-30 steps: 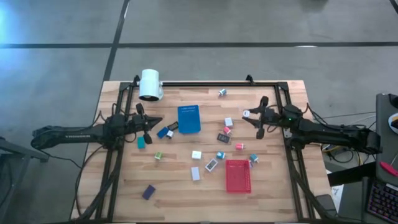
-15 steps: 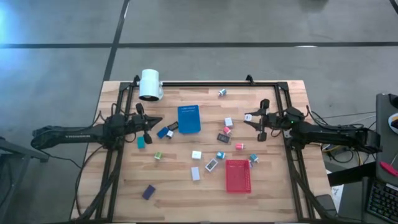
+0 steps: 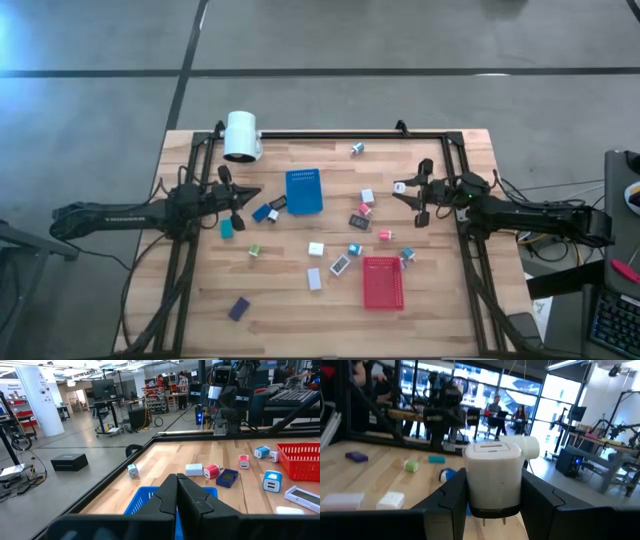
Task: Pick & Place Office items
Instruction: Put the right white and black charger adapter into the red bin
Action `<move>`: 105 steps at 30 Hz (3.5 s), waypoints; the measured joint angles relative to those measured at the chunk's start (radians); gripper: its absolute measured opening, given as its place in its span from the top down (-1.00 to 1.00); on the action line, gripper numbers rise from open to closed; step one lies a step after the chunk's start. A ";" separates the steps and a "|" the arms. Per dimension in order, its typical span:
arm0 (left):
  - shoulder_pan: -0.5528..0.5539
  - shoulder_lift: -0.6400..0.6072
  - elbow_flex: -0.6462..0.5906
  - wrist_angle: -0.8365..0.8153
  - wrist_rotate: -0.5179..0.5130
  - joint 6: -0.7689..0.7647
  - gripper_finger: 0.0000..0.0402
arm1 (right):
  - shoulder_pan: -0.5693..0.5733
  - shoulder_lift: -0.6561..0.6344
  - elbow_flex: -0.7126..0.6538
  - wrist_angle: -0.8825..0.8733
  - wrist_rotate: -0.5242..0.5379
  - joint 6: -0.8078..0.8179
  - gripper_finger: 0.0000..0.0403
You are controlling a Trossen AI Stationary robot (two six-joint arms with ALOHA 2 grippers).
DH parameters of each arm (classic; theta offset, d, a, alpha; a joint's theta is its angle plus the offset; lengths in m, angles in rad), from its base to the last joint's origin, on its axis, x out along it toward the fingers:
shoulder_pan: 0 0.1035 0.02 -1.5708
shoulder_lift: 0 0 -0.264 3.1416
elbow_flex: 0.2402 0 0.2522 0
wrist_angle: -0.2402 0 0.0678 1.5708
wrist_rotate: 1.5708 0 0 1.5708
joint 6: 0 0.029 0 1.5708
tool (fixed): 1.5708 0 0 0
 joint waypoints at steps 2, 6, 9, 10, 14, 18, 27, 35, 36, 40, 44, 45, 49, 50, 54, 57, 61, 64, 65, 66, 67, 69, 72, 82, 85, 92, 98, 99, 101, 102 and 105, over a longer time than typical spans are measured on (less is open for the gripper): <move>0.000 0.000 0.000 -0.011 0.000 0.000 0.94 | 0.000 -0.033 0.000 -0.011 -0.001 0.015 0.35; 0.000 0.000 0.000 -0.040 0.000 -0.004 0.94 | 0.000 -0.125 0.000 -0.121 -0.004 0.049 0.34; 0.000 0.000 0.000 -0.050 0.000 -0.018 0.94 | 0.002 -0.204 0.000 -0.211 -0.005 0.051 0.34; 0.000 0.000 0.000 -0.049 0.000 -0.025 0.94 | 0.002 -0.228 0.000 -0.231 -0.005 0.049 0.34; 0.000 0.000 0.000 -0.049 0.000 -0.055 0.94 | 0.003 -0.314 0.000 -0.252 -0.029 0.038 0.34; 0.000 0.000 0.000 -0.049 0.000 -0.072 0.94 | 0.003 -0.378 0.000 -0.286 -0.060 0.020 0.34; 0.000 0.000 0.000 -0.052 0.000 -0.078 0.94 | 0.003 -0.481 0.000 -0.367 -0.060 0.002 0.34; 0.001 0.000 0.000 -0.052 0.000 -0.078 0.94 | 0.003 -0.498 0.000 -0.391 -0.060 0.002 0.34; 0.001 0.000 0.000 -0.052 0.000 -0.078 0.94 | 0.003 -0.498 0.000 -0.391 -0.060 0.004 0.34; 0.001 0.000 0.000 -0.052 0.000 -0.082 0.94 | 0.003 -0.498 0.004 -0.392 -0.060 0.025 0.34; 0.001 0.000 0.000 -0.052 0.000 -0.082 0.94 | 0.018 -0.473 0.072 -0.486 -0.060 0.024 0.34; 0.001 0.000 0.000 -0.052 0.000 -0.082 0.94 | 0.028 -0.460 0.095 -0.518 -0.060 0.018 0.34; 0.001 0.000 0.000 -0.052 0.000 -0.082 0.94 | 0.100 -0.383 0.182 -0.626 -0.057 -0.015 0.34; 0.000 0.000 0.000 -0.052 0.000 -0.082 0.94 | 0.125 -0.361 0.209 -0.663 -0.047 -0.027 0.34; 0.000 0.000 0.000 -0.052 -0.001 -0.089 0.94 | 0.227 -0.268 0.311 -0.786 0.055 -0.067 0.34; 0.000 0.000 0.000 -0.052 -0.001 -0.091 0.94 | 0.310 -0.198 0.399 -0.866 0.102 -0.101 0.34; 0.000 0.000 0.000 -0.053 -0.001 -0.093 0.94 | 0.414 -0.092 0.534 -1.007 0.176 -0.107 0.34; 0.000 0.000 0.000 -0.065 -0.001 -0.093 0.94 | 0.486 -0.003 0.634 -1.129 0.246 -0.067 0.34; 0.000 0.000 0.000 -0.068 -0.001 -0.093 0.94 | 0.508 0.027 0.665 -1.170 0.263 -0.054 0.34; 0.000 0.000 0.000 -0.068 -0.001 -0.093 0.94 | 0.527 0.056 0.695 -1.208 0.270 -0.045 0.34; 0.000 0.000 0.000 -0.069 -0.001 -0.093 0.94 | 0.546 0.087 0.726 -1.242 0.271 -0.036 0.34; 0.000 0.000 0.000 -0.071 -0.001 -0.093 0.94 | 0.580 0.143 0.783 -1.305 0.271 -0.015 0.34; 0.000 0.000 0.000 -0.074 -0.001 -0.093 0.94 | 0.618 0.223 0.853 -1.381 0.271 0.008 0.34; 0.000 0.000 0.000 -0.074 -0.001 -0.081 0.94 | 0.728 0.436 0.975 -1.498 0.267 0.114 0.34; 0.000 0.000 0.000 -0.074 -0.001 -0.081 0.94 | 0.753 0.492 0.994 -1.496 0.266 0.141 0.34; 0.000 0.000 0.000 -0.074 -0.001 -0.078 0.94 | 0.801 0.627 1.056 -1.533 0.265 0.202 0.34; 0.000 0.000 0.000 -0.075 -0.001 -0.078 0.94 | 0.835 0.759 1.109 -1.568 0.258 0.231 0.34; 0.000 0.000 0.000 -0.074 -0.001 -0.078 0.94 | 0.839 0.780 1.118 -1.579 0.256 0.231 0.34; 0.000 0.000 0.000 -0.074 -0.001 -0.078 0.94 | 0.848 0.820 1.132 -1.588 0.254 0.231 0.34; 0.000 0.000 0.000 -0.076 -0.001 -0.078 0.94 | 0.851 0.840 1.136 -1.589 0.253 0.232 0.34; 0.000 0.000 0.000 -0.078 -0.001 -0.078 0.94 | 0.857 0.893 1.145 -1.596 0.253 0.231 0.34</move>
